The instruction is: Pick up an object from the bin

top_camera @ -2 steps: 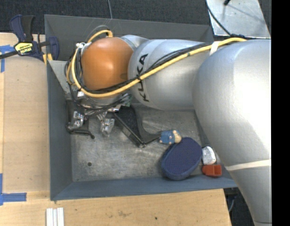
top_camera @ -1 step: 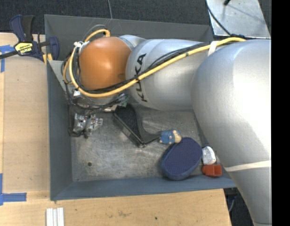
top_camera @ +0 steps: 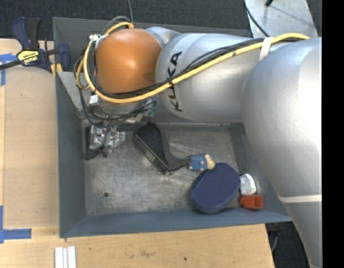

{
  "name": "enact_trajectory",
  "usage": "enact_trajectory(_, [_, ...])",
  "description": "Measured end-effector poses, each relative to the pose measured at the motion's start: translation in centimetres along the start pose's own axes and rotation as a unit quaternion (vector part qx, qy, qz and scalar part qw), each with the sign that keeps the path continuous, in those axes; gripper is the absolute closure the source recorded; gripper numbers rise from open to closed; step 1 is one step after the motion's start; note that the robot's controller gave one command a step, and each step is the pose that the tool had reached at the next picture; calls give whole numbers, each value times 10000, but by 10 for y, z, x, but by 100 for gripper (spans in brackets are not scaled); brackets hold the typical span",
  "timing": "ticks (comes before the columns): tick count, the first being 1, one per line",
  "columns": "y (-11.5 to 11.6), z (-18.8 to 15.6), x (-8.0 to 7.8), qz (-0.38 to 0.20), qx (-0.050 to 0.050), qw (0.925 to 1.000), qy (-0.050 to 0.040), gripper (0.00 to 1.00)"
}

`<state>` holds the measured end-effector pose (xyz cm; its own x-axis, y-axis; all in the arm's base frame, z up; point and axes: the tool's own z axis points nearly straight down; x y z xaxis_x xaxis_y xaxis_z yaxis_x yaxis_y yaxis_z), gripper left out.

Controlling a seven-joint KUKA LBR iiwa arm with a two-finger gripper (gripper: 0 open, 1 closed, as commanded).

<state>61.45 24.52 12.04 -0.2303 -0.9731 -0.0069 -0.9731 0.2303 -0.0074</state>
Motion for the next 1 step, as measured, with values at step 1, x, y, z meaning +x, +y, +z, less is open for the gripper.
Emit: enact_trajectory(1, [-3,-79,-2,19,14,10000,-7,100])
